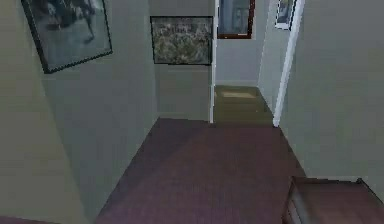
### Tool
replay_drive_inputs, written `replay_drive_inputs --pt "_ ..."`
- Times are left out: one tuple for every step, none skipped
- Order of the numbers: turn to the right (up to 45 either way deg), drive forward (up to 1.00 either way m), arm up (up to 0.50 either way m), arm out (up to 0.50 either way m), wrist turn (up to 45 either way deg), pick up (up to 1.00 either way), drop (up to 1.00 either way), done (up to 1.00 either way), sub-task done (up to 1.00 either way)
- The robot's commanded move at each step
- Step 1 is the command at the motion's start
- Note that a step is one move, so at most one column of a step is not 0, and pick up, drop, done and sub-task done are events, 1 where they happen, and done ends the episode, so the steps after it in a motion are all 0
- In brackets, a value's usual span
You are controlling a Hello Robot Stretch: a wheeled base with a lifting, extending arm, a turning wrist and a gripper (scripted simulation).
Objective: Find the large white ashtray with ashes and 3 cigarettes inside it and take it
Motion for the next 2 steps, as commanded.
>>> replay_drive_inputs --pt "0.0 1.00 0.00 0.00 0.0 0.00 0.00 0.00 0.00" --pt "0.0 0.25 0.00 0.00 0.0 0.00 0.00 0.00 0.00"
